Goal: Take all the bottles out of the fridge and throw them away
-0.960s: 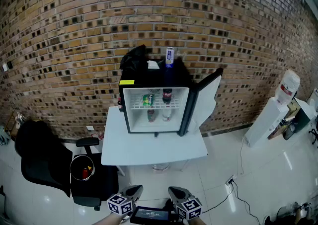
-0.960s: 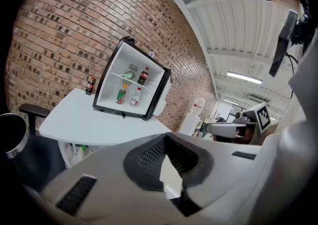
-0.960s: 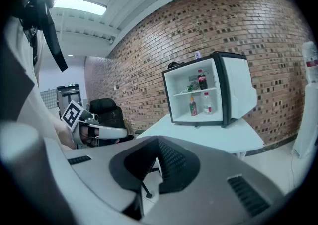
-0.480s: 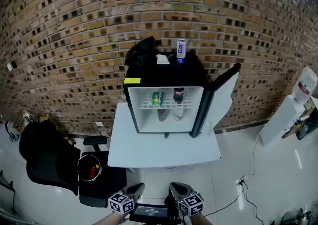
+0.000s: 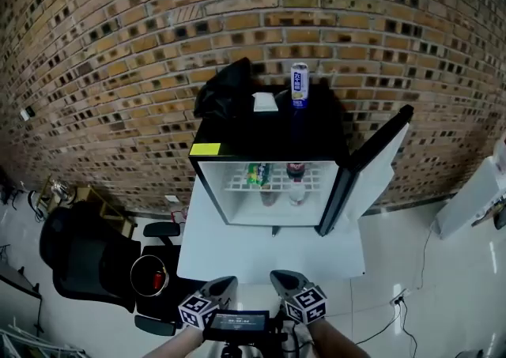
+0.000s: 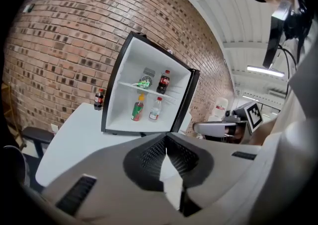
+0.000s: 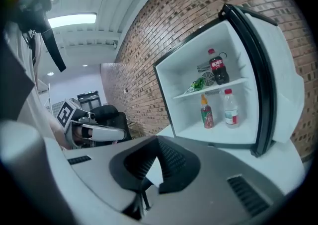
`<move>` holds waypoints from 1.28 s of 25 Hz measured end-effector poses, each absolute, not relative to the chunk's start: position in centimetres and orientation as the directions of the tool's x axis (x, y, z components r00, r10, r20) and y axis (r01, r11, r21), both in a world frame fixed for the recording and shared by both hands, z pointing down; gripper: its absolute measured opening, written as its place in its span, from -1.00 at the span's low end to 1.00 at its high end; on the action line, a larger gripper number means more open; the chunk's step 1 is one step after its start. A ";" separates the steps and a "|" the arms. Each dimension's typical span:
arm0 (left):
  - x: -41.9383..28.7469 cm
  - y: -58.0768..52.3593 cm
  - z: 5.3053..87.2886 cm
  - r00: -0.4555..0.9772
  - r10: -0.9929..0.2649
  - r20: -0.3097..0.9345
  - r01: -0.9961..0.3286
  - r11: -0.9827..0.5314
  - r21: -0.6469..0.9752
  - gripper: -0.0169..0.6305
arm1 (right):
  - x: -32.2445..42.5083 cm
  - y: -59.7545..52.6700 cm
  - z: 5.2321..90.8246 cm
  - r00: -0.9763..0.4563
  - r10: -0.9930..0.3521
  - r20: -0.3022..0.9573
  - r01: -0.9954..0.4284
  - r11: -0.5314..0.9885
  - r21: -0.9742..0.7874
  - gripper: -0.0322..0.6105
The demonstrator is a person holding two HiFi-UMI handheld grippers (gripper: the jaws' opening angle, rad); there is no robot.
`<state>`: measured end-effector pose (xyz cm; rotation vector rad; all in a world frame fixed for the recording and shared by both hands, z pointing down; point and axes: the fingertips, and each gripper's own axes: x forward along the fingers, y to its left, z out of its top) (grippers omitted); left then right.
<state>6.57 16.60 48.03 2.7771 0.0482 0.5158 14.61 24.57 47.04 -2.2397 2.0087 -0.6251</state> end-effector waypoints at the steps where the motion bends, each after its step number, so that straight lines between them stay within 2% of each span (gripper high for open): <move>1: 7.7 16.4 47.7 0.933 0.081 0.351 -0.033 -0.951 0.307 -0.94 | 15.7 24.2 47.0 0.058 -0.968 0.246 -0.937 -0.138 -0.322 -0.89; 5: 12.3 15.4 46.7 0.932 0.046 0.359 -0.057 -0.960 0.273 -0.93 | 19.5 23.5 47.3 0.031 -0.972 0.231 -0.933 -0.111 -0.342 -0.89; 11: 17.7 15.5 45.6 0.937 0.061 0.345 -0.026 -0.970 0.241 -0.93 | 24.0 23.9 48.2 0.040 -0.971 0.236 -0.926 -0.124 -0.356 -0.89; 26: 20.8 13.7 44.6 0.940 0.144 0.311 0.064 -0.965 0.254 -0.91 | 26.0 21.9 48.7 0.103 -0.963 0.251 -0.902 -0.197 -0.384 -0.89; 32: 25.2 14.1 39.9 0.953 0.233 0.193 0.186 -0.955 0.232 -0.90 | 26.5 22.5 49.3 0.159 -0.954 0.253 -0.886 -0.251 -0.391 -0.89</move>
